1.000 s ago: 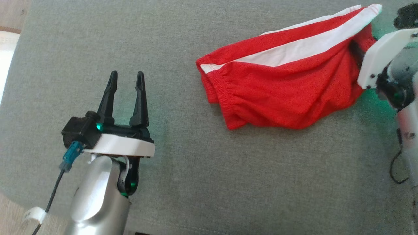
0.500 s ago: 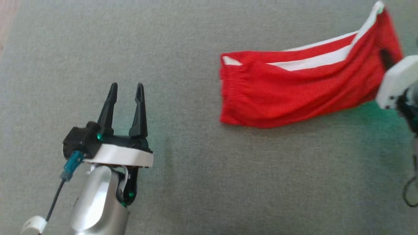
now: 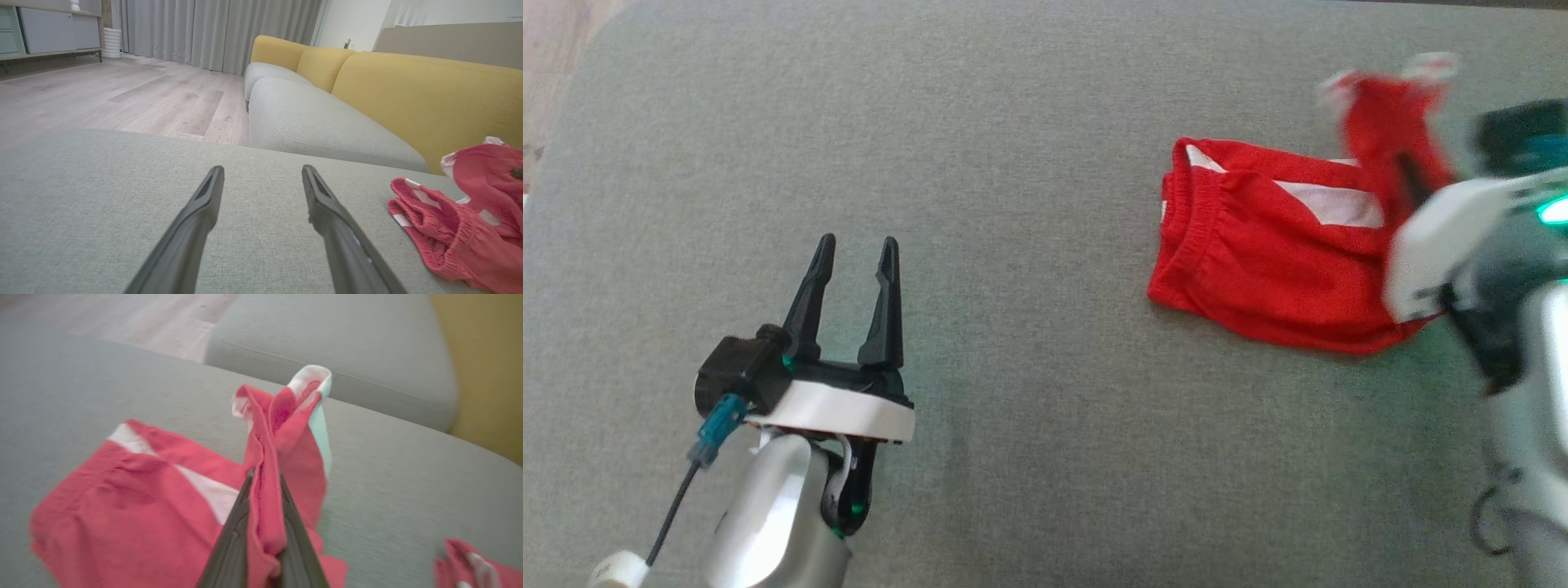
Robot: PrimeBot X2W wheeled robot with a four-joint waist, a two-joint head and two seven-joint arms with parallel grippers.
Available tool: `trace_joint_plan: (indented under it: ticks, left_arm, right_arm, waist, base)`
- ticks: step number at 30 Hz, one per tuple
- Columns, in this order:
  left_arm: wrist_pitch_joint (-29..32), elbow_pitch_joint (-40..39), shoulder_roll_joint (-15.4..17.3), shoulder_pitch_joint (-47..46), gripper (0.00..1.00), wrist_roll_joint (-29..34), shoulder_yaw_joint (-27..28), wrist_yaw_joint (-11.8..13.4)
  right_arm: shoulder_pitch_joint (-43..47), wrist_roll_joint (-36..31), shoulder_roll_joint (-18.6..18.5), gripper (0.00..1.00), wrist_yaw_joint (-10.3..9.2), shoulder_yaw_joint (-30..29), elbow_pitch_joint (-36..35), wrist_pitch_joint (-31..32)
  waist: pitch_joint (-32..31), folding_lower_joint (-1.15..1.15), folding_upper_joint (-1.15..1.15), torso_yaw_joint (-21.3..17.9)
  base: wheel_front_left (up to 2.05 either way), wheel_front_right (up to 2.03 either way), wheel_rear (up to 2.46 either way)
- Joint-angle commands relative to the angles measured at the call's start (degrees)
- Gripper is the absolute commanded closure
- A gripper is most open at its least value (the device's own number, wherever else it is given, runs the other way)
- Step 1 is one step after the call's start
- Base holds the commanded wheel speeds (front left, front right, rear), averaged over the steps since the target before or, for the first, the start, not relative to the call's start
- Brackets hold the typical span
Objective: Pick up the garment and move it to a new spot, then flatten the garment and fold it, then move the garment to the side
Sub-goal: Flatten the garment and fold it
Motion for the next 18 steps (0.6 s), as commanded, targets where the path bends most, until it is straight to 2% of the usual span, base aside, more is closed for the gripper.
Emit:
trace_joint_plan:
  ticks: [1,5,10,11,12,18]
  left_arm:
    - [-0.5,-1.6,1.4,-0.6,0.00,-0.3,1.2,0.1]
    - [-0.5,-1.5,1.5,-0.7,0.00,-0.7,1.3,0.1]
    - [-0.5,-1.5,1.5,-0.9,0.00,-1.1,1.3,0.1]
    - [-0.5,-1.4,1.5,-0.9,0.00,-1.2,1.4,0.1]
    - [-0.5,-1.4,1.4,-0.9,0.00,-1.2,1.4,0.1]
    - [-0.5,-1.3,1.4,-0.4,0.00,-1.1,2.1,0.1]
  right_arm:
    - [-1.6,0.3,0.8,1.00,-0.04,2.9,-2.6,0.4]
    - [-3.0,1.1,5.0,1.00,-0.04,9.5,-1.1,0.8]
    - [-5.3,1.7,9.1,1.00,-0.04,14.9,4.8,-0.9]
    - [-5.5,1.9,9.5,0.45,-0.04,15.2,5.9,-1.2]
    - [-5.6,2.4,10.0,0.00,-0.04,15.2,6.8,-1.3]
    - [-6.2,7.2,11.0,0.00,-0.04,14.0,6.6,-4.3]
  waist:
    - [0.1,0.01,0.00,0.4]
    - [0.2,0.01,0.00,1.3]
    - [0.6,0.01,0.00,2.7]
    - [0.6,0.01,0.00,2.8]
    - [0.6,0.01,0.00,2.9]
    - [-0.1,0.01,0.00,2.5]
  base:
    - [0.00,0.00,0.00]
    - [0.00,0.00,0.00]
    - [0.00,0.00,0.00]
    - [0.00,0.00,0.00]
    - [0.00,0.00,0.00]
    - [0.00,0.00,0.00]
